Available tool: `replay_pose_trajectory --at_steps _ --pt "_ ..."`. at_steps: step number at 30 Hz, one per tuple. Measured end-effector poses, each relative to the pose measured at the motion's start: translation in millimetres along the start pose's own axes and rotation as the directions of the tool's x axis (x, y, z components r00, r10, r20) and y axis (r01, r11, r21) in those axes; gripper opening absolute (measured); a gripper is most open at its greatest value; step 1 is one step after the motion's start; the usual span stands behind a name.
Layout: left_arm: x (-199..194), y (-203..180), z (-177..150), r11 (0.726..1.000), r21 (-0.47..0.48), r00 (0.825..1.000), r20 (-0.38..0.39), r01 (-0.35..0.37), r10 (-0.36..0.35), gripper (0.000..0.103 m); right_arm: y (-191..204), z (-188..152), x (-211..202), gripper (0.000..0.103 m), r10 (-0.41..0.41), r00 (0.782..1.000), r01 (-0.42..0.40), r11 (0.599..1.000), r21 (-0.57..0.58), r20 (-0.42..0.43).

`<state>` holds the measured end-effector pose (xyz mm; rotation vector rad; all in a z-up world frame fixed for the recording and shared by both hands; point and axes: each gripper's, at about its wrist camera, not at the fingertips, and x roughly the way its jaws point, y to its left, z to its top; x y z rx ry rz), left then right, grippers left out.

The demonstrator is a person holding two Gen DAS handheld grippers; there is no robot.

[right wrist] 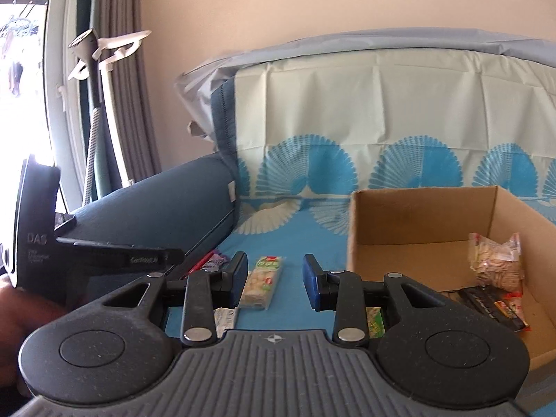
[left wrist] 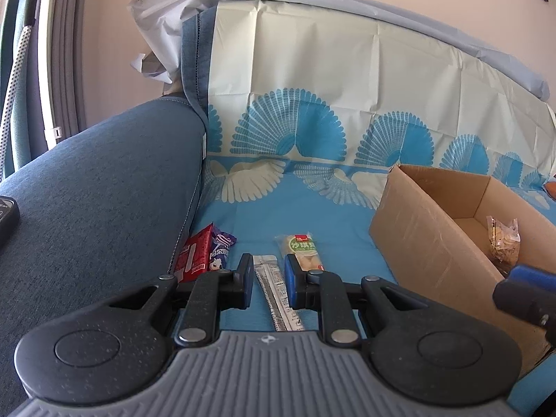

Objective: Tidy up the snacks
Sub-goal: 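Move both tools back to the remaining snacks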

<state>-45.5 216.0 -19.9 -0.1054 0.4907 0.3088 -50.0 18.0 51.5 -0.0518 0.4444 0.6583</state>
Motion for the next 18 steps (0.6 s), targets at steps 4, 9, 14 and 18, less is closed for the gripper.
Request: replay_pose_trajectory --at_steps 4,9,14,18 --pt "11.3 7.2 -0.1 0.999 -0.028 1.0 -0.011 -0.021 0.021 0.021 12.3 -3.0 12.8 0.037 0.046 0.998 -0.047 0.998 -0.04 -0.031" --pt "30.1 15.0 -1.2 0.997 -0.055 0.998 -0.046 -0.049 0.047 0.021 19.5 -9.1 24.1 0.037 0.081 0.994 -0.086 0.994 -0.063 -0.073" --pt "44.0 16.6 -2.7 0.995 -0.054 0.994 -0.07 -0.089 0.085 0.021 19.7 -12.0 40.1 0.037 0.091 0.989 -0.099 0.993 -0.059 -0.117" --pt "53.6 20.5 -4.3 0.988 -0.044 0.986 -0.085 -0.149 0.145 0.021 17.1 -15.5 59.4 0.037 0.096 0.984 -0.103 0.994 -0.04 -0.151"
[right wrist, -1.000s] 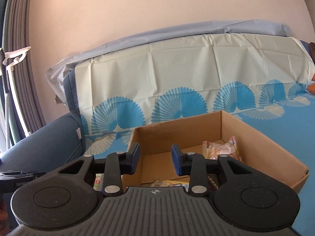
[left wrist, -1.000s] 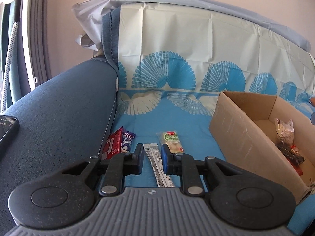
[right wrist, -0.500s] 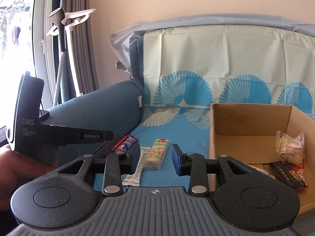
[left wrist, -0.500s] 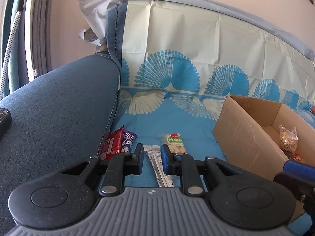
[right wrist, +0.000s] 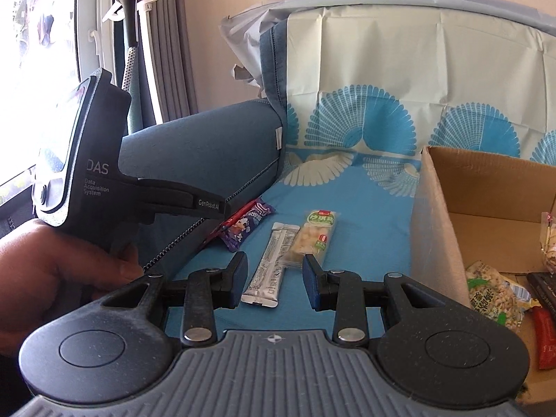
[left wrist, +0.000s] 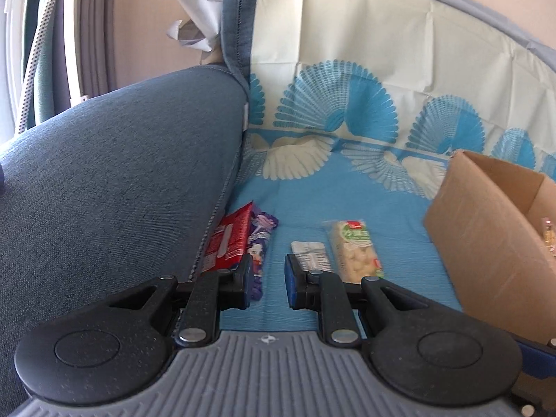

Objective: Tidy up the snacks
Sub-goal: 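Move both tools back to the remaining snacks, then grasp the red wafer packet with the left tool while the right tool grasps the silver stick pack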

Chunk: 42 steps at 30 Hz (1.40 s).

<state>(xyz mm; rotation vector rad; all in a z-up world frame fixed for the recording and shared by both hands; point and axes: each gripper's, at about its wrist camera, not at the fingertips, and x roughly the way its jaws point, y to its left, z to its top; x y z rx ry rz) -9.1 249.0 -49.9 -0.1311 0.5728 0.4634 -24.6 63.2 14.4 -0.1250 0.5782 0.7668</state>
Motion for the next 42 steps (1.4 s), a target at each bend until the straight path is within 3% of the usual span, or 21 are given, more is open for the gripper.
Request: replay_pose_trajectory --at_steps 9,13,26,30,33,40,42 --pt "27.9 -7.5 -4.8 0.989 0.112 0.995 -0.032 -0.093 0.097 0.021 -5.4 -4.3 54.2 0.037 -0.003 0.995 0.007 0.999 0.043 -0.099" --pt "38.7 -7.6 -5.9 0.984 0.126 0.991 -0.036 -0.126 0.131 0.022 -5.8 -5.5 74.3 0.046 -0.006 0.992 0.012 0.999 0.045 -0.126" --pt "65.1 -14.3 -8.5 0.969 0.191 0.984 -0.058 -0.157 0.171 0.029 -0.4 -17.7 117.9 0.054 -0.011 0.982 0.014 1.0 0.014 -0.187" --pt "70.8 -17.8 -9.7 0.964 0.206 0.98 -0.065 -0.171 0.187 0.029 2.1 -18.5 118.6 0.053 -0.02 0.982 0.017 1.0 -0.018 -0.189" --pt "74.5 -18.7 -9.6 0.961 0.209 0.978 -0.071 -0.179 0.198 0.029 2.7 -19.6 117.5 0.039 -0.034 0.982 0.026 0.999 -0.041 -0.188" --pt "78.9 -18.9 -9.5 0.956 0.218 0.973 -0.079 -0.196 0.218 0.026 1.2 -21.2 112.4 0.037 -0.059 0.98 0.048 0.997 -0.061 -0.188" --pt "78.9 -18.8 -9.7 0.955 0.217 0.971 -0.082 -0.202 0.224 0.019 -1.4 -20.3 107.8 0.037 -0.059 0.979 0.051 0.998 -0.045 -0.197"
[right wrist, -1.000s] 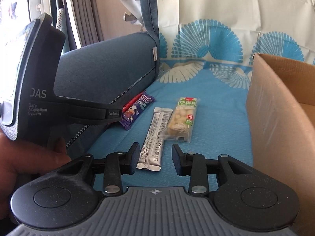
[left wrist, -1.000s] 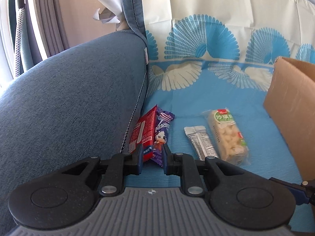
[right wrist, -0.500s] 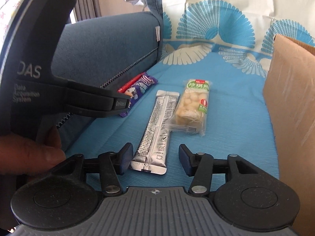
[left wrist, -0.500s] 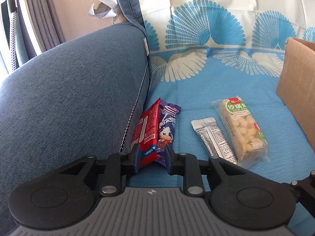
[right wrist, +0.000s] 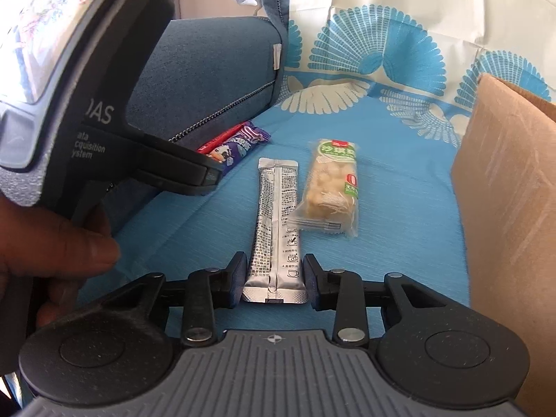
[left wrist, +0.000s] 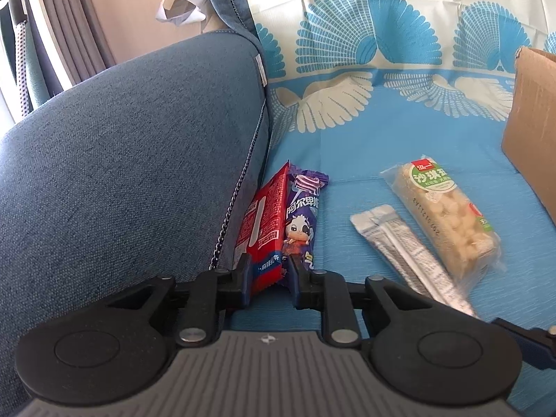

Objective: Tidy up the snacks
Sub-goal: 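Grasp the red wafer packet with the left tool while the right tool grasps the silver stick pack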

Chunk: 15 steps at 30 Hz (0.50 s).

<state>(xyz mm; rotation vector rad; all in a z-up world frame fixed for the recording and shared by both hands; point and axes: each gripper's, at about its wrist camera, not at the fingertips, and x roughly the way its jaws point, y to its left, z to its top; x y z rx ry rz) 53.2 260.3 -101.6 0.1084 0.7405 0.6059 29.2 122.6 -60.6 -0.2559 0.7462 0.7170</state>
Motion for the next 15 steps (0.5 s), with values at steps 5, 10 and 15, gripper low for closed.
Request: replay_pose_trajectory --at_steps 5,10,15 --pt "-2.3 0.2 -1.4 1.0 0.009 1.0 0.001 -0.005 0.005 0.01 -8.8 0.7 -16.9 0.037 0.011 0.998 -0.009 0.999 0.032 -0.056" --pt "-16.2 3.9 -4.8 0.999 -0.01 0.999 0.006 0.033 -0.033 0.005 -13.9 -6.1 -41.9 0.037 0.036 0.99 -0.033 0.999 0.03 -0.137" --pt "-35.2 8.7 -10.9 0.978 -0.051 0.978 -0.034 0.203 -0.205 0.004 -7.0 -21.5 -68.6 0.036 0.033 0.98 -0.039 0.999 -0.029 -0.198"
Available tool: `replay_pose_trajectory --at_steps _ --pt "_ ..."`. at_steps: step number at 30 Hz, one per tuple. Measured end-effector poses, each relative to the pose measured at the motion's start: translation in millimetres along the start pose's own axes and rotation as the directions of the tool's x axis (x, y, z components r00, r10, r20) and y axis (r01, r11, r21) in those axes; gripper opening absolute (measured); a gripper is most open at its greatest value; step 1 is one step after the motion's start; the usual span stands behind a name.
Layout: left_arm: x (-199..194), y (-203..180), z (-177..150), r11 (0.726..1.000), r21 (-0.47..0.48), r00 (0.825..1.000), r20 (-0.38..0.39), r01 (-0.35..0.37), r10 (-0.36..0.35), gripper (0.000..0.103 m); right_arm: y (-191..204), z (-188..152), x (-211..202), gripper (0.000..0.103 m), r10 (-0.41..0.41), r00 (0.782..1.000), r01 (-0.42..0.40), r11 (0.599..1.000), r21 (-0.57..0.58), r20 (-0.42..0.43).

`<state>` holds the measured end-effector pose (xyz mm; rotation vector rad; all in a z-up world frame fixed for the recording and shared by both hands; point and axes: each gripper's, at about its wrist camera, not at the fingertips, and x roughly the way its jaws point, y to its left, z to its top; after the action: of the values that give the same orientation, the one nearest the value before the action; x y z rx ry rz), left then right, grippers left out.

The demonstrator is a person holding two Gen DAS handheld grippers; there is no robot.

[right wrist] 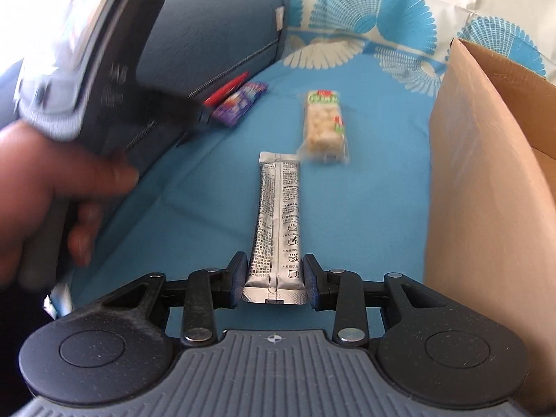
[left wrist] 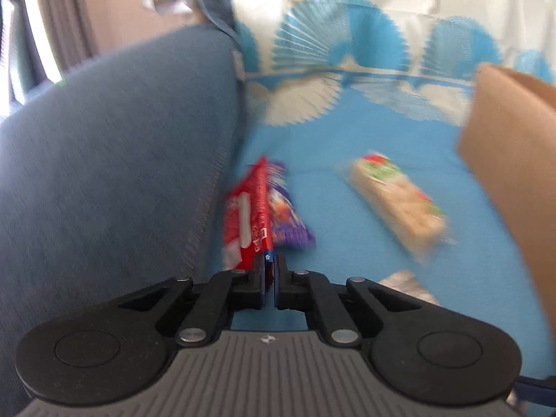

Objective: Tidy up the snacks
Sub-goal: 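Grasp the red wafer packet with the left tool while the right tool grasps the silver stick pack, then lift the red wafer packet and silver stick pack toward the box with both tools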

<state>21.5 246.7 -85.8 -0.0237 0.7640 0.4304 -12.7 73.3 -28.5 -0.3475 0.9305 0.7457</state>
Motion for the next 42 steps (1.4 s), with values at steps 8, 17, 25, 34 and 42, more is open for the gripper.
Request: replay_pose_trajectory --at_steps 8,17,25,34,42 --pt "-52.8 -8.8 -15.0 0.966 0.009 0.966 0.025 0.258 -0.258 0.004 2.3 -20.4 -19.1 0.036 0.01 0.999 -0.008 0.999 0.049 -0.045" --pt "-80.5 -6.9 -21.9 0.948 -0.134 0.957 0.039 0.29 -0.288 0.027 4.7 -26.9 -21.3 0.044 0.01 0.998 -0.007 0.999 0.053 -0.059" --pt "-57.0 4.5 -12.9 0.932 -0.277 0.969 -0.006 0.235 -0.246 0.044 -0.2 -24.1 -22.0 0.049 0.033 0.999 -0.03 0.995 0.098 -0.021" --pt "-26.5 -32.4 -13.7 0.967 -0.142 0.968 -0.105 0.211 -0.227 0.081 1.2 -18.1 -5.6 0.052 0.018 1.0 -0.017 0.994 0.104 -0.011" --pt "-1.9 -25.3 -19.0 0.974 -0.196 0.973 -0.175 0.115 -0.15 0.079 4.0 -15.9 0.4 0.052 -0.021 1.0 0.021 0.998 0.062 0.004"
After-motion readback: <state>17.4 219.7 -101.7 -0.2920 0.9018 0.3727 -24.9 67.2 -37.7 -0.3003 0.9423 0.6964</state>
